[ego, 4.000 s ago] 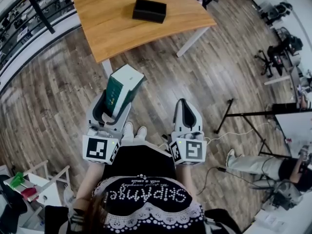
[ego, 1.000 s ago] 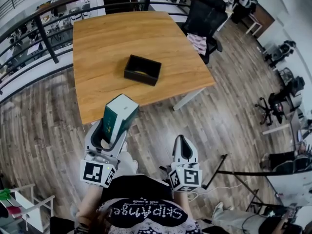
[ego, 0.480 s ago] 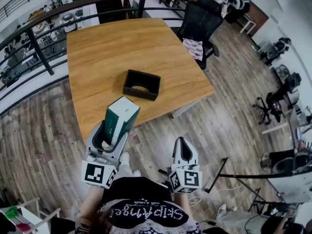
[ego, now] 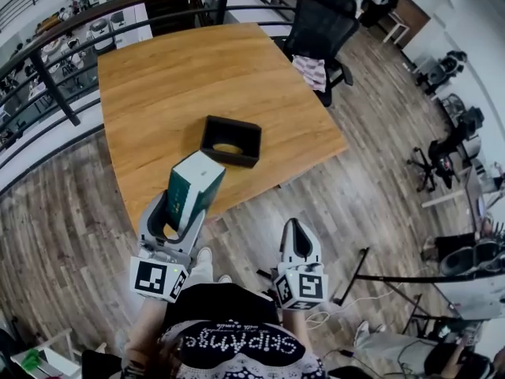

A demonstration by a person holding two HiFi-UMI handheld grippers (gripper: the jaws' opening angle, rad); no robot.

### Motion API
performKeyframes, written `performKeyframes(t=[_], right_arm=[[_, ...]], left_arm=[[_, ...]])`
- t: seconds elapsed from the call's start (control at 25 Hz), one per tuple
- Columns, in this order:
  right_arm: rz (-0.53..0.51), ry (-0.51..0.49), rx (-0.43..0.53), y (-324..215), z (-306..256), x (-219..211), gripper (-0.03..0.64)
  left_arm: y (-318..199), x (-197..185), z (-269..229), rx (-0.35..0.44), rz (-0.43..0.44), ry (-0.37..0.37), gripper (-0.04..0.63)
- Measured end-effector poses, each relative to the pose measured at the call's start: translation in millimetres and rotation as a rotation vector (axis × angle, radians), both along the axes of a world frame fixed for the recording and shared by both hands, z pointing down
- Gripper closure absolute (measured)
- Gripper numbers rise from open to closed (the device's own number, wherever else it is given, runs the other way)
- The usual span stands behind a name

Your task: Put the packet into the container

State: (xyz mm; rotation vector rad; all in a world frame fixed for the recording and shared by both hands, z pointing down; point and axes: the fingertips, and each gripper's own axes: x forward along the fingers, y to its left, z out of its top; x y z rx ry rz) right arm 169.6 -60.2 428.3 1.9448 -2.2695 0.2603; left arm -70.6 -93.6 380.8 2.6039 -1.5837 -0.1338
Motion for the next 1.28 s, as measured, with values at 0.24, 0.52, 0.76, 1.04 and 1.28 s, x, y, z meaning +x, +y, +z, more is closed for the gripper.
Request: performKeyframes(t=[0.24, 0.52, 0.76, 1.04, 1.28], right_arm=[[0.025, -0.001, 0.002, -5.1, 2.3, -11.2, 0.578], [0.045, -0.003, -0.01, -9.1, 7.9, -14.0, 0.578], [0.035, 0.003, -0.023, -21.4, 12.0, -18.8, 0.578], [0.004, 0.002, -0.045, -49.1, 16.2, -20.8, 0.578], [-0.015, 0.003, -0.048, -87.8, 18.6, -10.3, 0.578]], left_arm=[[-9.9, -11.4, 1.4, 0.003, 0.025, -0.002, 0.256], [-21.3, -17.5, 1.8, 0.008, 0.033, -0.005, 0.256], [-31.9, -24.3, 5.1, 0.003, 0.026, -0.008, 0.256], [-60.0, -25.3, 4.8, -0.002, 0.013, -0.024, 0.256], [-93.8, -15.3, 14.6, -0.034, 0.022, -0.047, 0.256]])
